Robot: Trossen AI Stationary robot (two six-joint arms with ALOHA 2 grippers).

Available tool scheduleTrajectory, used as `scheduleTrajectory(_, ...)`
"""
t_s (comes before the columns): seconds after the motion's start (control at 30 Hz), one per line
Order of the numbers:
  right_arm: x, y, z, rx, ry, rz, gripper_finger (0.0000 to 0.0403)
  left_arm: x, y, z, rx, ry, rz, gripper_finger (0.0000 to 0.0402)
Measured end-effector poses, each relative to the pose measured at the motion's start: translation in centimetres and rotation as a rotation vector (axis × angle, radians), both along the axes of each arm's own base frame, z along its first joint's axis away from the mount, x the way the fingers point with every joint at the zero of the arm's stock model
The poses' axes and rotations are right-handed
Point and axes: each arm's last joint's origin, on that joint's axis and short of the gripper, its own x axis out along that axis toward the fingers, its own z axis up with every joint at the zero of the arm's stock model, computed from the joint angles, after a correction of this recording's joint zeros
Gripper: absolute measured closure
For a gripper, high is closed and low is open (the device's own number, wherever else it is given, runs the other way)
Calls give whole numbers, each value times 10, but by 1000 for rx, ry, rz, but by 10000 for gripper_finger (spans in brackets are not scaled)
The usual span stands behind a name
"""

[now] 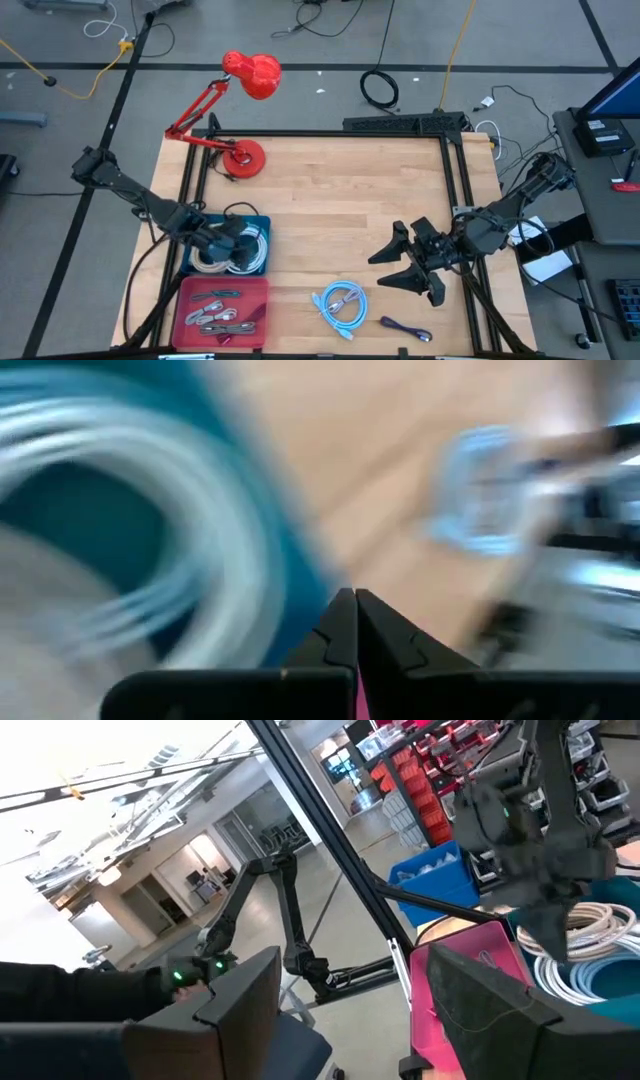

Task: Pick & Place USB Port
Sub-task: Put the violet USB cable into the red bin

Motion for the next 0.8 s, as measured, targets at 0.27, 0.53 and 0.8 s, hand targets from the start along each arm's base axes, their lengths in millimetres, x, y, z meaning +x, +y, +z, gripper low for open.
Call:
scheduleTrajectory(0.27,0,0,-14,-49,132,20,161,44,-11,74,17,-869,-5,402)
scheduleTrajectory(0.53,-5,3,-31,-111,299,178,161,88,-38,112,183,-837,-115,401)
scheduleTrajectory(0.8,-7,2,-38,-126,381,169,161,158,-79,61,302,-305,-314,399)
